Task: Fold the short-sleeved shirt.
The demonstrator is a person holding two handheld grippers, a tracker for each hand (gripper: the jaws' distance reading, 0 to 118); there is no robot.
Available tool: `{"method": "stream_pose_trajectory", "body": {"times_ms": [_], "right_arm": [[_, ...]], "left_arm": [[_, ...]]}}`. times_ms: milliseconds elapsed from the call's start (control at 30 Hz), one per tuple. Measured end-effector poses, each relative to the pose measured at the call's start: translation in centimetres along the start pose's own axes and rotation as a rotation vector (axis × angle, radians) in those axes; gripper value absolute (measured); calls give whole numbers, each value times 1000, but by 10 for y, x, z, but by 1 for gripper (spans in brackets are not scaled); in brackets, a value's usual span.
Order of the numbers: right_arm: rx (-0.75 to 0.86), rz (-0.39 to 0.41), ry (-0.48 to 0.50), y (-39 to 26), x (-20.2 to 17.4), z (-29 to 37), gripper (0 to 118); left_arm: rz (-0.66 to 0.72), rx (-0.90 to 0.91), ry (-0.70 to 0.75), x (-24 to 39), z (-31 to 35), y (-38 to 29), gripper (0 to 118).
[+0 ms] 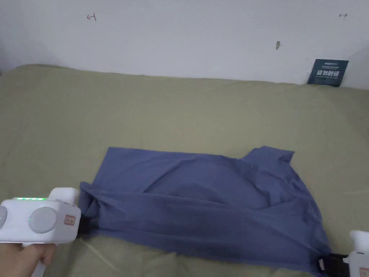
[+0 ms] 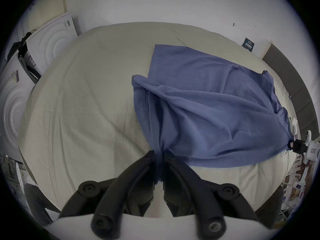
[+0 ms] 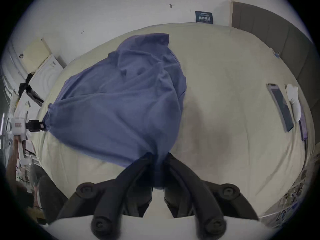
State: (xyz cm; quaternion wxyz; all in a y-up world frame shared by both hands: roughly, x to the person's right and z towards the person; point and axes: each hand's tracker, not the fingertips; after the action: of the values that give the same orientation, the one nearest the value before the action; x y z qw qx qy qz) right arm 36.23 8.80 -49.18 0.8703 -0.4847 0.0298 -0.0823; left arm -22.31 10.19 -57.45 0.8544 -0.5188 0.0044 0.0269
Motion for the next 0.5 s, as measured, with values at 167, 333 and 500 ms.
{"method": "stream_pose_trajectory", "body": {"times_ms": [167,333,500], "right_arm": [[46,49,-7,-7,-6,33,13],[51,37,49,-43,-10,73,13],[26,36,67,-93,-22,91,13]], "left_arm": [[8,31,7,-4,32,-17,7],[13,37,-6,-25,70,-59,7],[59,20,-33,-45,92,-119,7]]}}
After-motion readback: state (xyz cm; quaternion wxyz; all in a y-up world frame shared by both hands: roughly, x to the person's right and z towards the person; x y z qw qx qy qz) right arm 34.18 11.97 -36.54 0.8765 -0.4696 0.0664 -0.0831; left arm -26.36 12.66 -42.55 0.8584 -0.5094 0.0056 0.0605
